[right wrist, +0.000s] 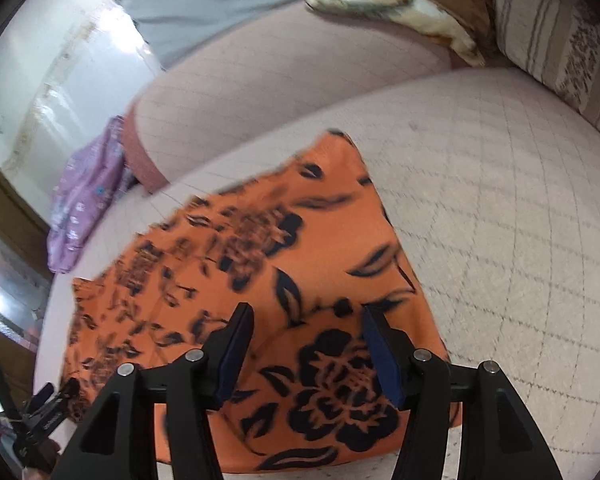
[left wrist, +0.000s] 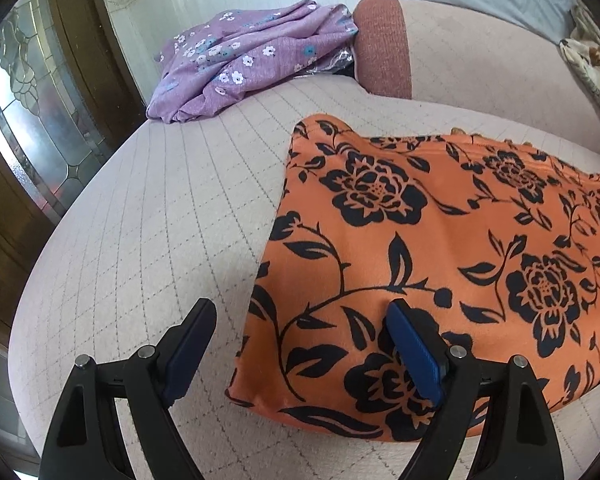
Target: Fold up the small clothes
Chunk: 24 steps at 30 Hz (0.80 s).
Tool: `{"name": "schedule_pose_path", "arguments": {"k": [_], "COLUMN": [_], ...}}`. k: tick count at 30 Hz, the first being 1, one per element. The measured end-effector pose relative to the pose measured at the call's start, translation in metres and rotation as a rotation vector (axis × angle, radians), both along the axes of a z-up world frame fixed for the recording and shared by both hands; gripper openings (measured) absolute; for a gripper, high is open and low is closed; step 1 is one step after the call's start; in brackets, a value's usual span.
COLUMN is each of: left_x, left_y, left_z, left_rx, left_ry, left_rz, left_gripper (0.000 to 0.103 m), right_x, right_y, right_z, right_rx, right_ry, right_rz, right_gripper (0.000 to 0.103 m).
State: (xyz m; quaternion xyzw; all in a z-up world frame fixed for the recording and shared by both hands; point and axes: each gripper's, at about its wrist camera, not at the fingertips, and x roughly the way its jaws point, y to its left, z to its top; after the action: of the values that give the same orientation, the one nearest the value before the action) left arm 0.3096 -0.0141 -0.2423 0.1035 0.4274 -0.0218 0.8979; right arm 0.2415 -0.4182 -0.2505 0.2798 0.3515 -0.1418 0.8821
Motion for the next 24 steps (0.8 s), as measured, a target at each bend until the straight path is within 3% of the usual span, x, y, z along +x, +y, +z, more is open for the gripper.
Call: {"name": "schedule_pose_path", "arguments": {"k": [4,7,10,16,19,24], "left_x": [0.003,0.006,0.006,0.003,0.002,0.001], "left_y": [0.0,-0.003,0.0,0.016,0.023,0.032], "left_z": [0.002,-0.008,-0.007,-0.001,-0.001,-0.003], "left_rx": [-0.014,0.012,-0.012,-0.037,-0.032,-0.045], "left_ry": [-0.015,0.026,0.032,0.017,0.014,0.029], "left_rz": [0.004,0.007,0.02,0.075,0.077,0.07], "left_gripper": [0.088,0.088,0.088,0.088,0.088,0.088], "right_x": [-0.003,0.005,0.008,0.006,0.023,0.09], "right_y": [0.002,0.002,0.01,0.037,0.061,0.126], "right_z": [0.006,-0.012,-0.013,0.008,0.012,0.017], "right_rx": [-0.003,0.054,-0.003,0.018,0.044,0.099], "right_ry": [-0.044,0.038,0.071,-0.023,-0.031,-0.009], "right_rz": [0.008,0.041,0.06,0.165,0.236,0.379], "right_gripper": [0.06,0.055,0.053,0.053,0.053,0.053]}}
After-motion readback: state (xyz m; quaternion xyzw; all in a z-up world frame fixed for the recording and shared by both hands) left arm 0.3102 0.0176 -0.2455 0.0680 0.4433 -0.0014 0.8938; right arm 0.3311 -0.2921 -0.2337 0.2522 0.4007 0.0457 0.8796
